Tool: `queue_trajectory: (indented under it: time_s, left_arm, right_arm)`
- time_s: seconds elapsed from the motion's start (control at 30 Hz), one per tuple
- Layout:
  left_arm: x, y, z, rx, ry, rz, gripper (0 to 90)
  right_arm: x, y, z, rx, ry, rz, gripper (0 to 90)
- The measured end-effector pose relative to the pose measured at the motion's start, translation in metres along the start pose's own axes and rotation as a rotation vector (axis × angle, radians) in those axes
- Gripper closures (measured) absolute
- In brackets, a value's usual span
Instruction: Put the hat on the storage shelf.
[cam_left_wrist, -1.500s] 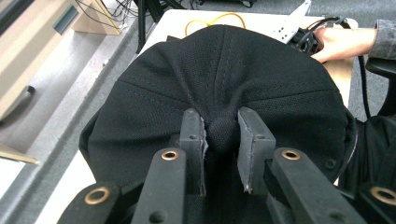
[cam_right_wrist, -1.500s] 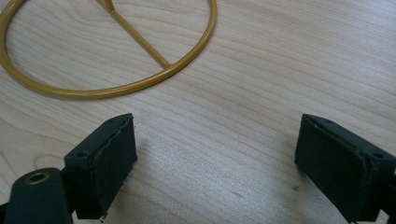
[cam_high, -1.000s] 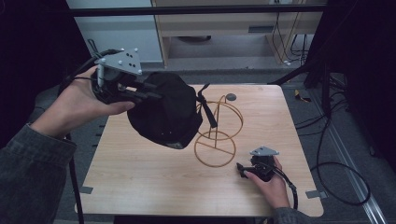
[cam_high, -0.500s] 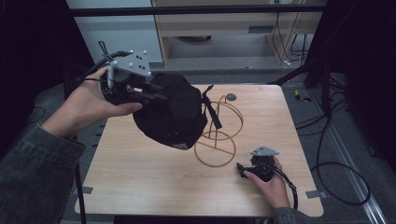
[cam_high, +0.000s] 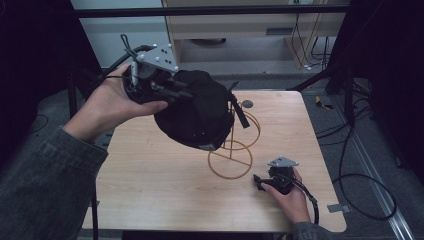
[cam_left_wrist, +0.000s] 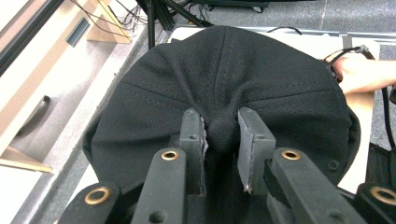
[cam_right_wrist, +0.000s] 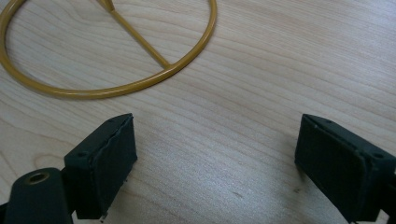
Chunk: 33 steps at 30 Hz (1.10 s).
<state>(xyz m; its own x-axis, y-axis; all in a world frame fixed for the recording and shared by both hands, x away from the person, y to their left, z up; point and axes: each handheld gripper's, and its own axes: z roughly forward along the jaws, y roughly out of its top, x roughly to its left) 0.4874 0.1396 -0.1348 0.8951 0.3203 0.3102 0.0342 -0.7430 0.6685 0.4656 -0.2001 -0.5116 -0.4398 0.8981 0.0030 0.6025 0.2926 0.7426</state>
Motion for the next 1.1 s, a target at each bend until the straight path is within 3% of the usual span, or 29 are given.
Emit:
queue_trajectory:
  time_s: [0.43,1.1]
  left_arm:
    - [0.013,0.028,0.032,-0.007,0.023,-0.020,73.7]
    - [0.014,0.036,0.067,0.040,0.015,-0.043,73.7]
  right_arm:
    - [0.000,0.000,0.000,0.000,0.001,0.000,12.7]
    - [0.000,0.000,0.000,0.000,0.002,0.000,12.4]
